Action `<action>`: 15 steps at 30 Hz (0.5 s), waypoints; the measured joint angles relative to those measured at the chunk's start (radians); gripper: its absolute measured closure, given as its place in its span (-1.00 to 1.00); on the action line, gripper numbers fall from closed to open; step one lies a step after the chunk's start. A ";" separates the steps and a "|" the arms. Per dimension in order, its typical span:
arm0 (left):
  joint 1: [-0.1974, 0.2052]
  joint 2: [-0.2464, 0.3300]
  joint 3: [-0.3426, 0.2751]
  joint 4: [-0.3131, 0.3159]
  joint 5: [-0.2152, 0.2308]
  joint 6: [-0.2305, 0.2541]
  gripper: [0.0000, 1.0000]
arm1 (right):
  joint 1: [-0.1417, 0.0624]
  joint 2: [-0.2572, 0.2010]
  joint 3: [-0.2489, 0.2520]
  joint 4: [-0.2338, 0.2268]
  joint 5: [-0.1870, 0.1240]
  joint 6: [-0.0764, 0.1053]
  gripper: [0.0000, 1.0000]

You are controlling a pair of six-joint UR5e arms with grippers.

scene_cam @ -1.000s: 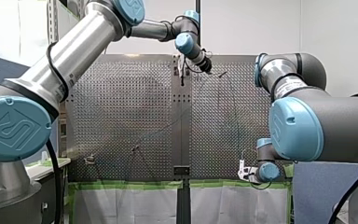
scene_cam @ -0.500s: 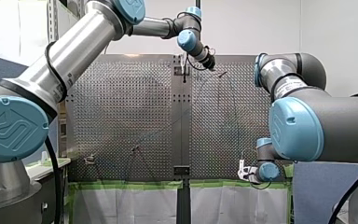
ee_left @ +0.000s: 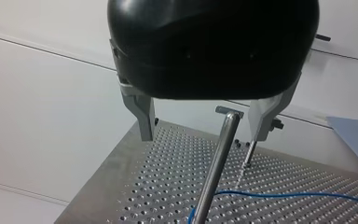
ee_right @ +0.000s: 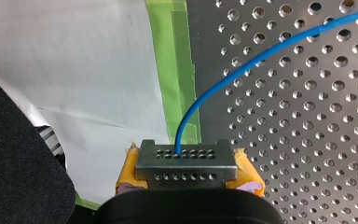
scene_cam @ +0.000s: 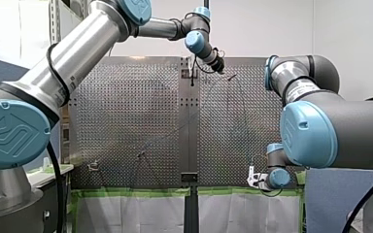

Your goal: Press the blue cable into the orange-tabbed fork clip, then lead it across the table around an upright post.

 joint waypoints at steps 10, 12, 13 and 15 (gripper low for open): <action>0.001 0.000 0.000 -0.016 -0.084 -0.009 -1.00 | 0.001 0.000 0.000 0.003 0.000 -0.001 1.00; 0.000 0.000 0.000 -0.018 -0.093 -0.010 -1.00 | 0.002 0.000 0.000 0.003 0.000 -0.001 1.00; 0.001 0.000 0.000 -0.020 -0.096 -0.010 -1.00 | 0.002 0.000 0.000 0.003 0.000 -0.001 1.00; 0.000 0.000 0.000 -0.025 -0.099 -0.010 -1.00 | 0.003 0.000 0.000 0.003 0.001 -0.001 1.00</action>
